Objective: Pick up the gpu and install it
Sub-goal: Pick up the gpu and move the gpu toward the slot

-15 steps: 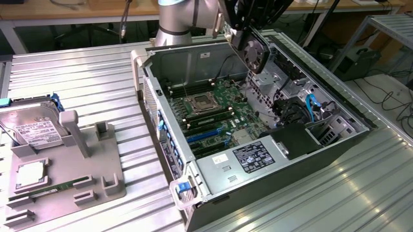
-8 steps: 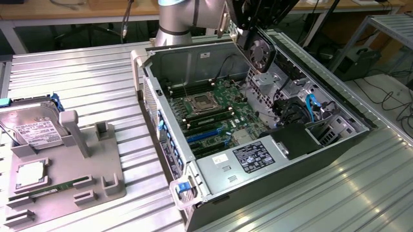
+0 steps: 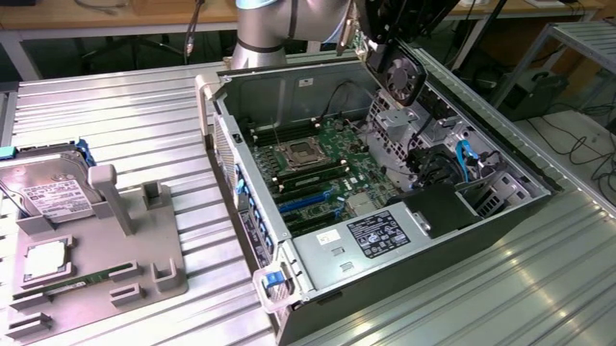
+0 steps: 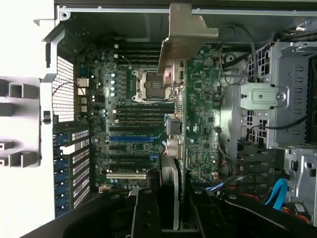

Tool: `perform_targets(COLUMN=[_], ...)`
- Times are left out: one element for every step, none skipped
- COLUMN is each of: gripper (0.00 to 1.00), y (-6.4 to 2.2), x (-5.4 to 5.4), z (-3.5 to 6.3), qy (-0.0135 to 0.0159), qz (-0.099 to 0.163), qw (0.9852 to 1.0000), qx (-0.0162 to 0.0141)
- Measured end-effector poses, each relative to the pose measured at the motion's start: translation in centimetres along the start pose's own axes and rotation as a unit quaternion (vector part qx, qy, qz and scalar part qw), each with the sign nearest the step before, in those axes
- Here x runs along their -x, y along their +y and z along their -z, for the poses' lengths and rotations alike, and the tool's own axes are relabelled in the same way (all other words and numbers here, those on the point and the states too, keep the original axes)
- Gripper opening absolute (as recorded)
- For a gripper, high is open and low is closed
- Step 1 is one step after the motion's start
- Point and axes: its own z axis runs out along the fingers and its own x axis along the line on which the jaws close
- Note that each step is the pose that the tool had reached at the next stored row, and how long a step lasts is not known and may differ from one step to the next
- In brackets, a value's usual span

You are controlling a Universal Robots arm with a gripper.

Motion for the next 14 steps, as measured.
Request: perform_targets(gripper=[0.28,0.28,0.28,0.28,0.28,0.28,0.28,0.28,0.28,0.28,0.28,0.28,0.28,0.28], y=[0.0,0.0,-0.01,-0.01,-0.01,-0.01,-0.01,-0.01,-0.01,-0.01,-0.01,-0.01,-0.01,-0.01], x=[0.18,0.36,0.55,0.73,0.86,0.95,0.98,0.99,0.99,0.99,0.99,0.99,0.99,0.99], z=[-0.01,-0.02,-0.03,-0.04,-0.06,-0.07,-0.07,-0.07,-0.07,-0.07,-0.07,-0.07,-0.07,-0.07], qy=[0.0,0.0,0.0,0.0,0.0,0.0,0.0,0.0,0.0,0.0,0.0,0.0,0.0,0.0], qz=[0.0,0.0,0.0,0.0,0.0,0.0,0.0,0.0,0.0,0.0,0.0,0.0,0.0,0.0], qw=[1.0,1.0,1.0,1.0,1.0,1.0,1.0,1.0,1.0,1.0,1.0,1.0,1.0,1.0], qx=[0.0,0.0,0.0,0.0,0.0,0.0,-0.0001,-0.0001,-0.0001,-0.0001,0.0,0.0,-0.0001,-0.0001])
